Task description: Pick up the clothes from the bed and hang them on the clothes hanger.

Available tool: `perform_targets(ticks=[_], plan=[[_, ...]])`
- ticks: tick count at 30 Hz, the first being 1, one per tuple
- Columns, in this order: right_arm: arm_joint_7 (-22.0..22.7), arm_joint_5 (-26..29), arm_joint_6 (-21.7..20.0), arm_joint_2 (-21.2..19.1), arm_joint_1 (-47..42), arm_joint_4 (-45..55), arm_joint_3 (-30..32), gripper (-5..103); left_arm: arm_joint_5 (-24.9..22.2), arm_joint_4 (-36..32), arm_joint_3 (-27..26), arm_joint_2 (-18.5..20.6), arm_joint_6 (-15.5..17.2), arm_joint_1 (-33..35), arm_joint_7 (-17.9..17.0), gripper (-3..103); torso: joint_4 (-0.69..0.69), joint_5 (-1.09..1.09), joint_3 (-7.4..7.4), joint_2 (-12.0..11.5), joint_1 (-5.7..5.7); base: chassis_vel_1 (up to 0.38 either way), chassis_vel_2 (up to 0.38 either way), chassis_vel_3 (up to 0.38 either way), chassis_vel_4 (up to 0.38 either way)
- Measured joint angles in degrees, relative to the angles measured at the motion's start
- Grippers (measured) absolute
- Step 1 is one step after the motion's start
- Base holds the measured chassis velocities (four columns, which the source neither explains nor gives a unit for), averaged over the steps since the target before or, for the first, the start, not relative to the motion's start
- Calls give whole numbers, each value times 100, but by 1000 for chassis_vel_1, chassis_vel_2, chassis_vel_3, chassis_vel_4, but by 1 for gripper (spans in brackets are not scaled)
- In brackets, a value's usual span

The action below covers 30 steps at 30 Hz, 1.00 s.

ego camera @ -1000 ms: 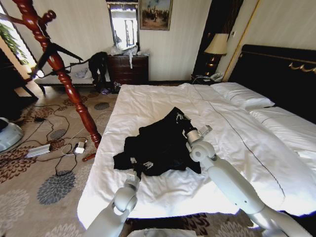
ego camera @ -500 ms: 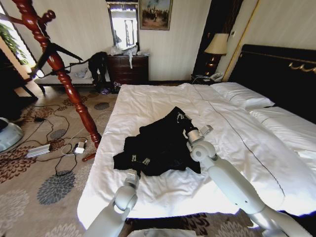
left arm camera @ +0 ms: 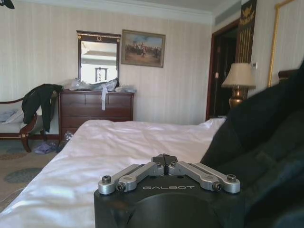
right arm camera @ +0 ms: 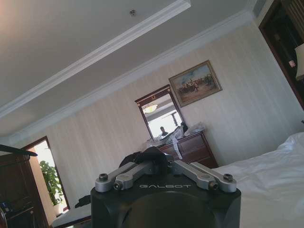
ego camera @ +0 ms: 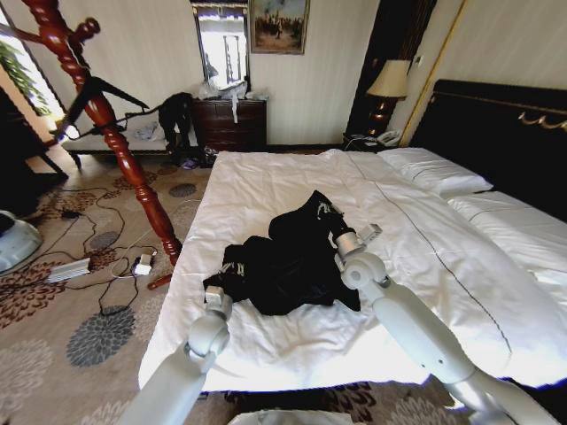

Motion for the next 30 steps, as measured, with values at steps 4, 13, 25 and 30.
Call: perform_targets(ticks=[4, 13, 25, 30], plan=[[0, 1, 5, -53, -115, 52, 90, 0, -313, -155, -20, 108, 116, -38, 2, 0, 0, 0, 0, 0, 0, 0, 0, 0, 0], [-31, -42, 16, -68, -355, 91, 165, 0, -116, -192, 497, -201, 532, 73, -286, 0, 0, 1, 0, 0, -1, 0, 0, 0, 0], [-52, -83, 30, -44, -396, 72, 98, 0, 735, 377, 1047, -641, 1047, -247, -620, 48, 0, 1, 0, 0, -1, 0, 0, 0, 0], [-58, -98, 34, -28, -389, 58, 79, 0, 742, 472, 1030, -718, 1175, -251, -772, 70, 0, 0, 0, 0, -1, 0, 0, 0, 0]])
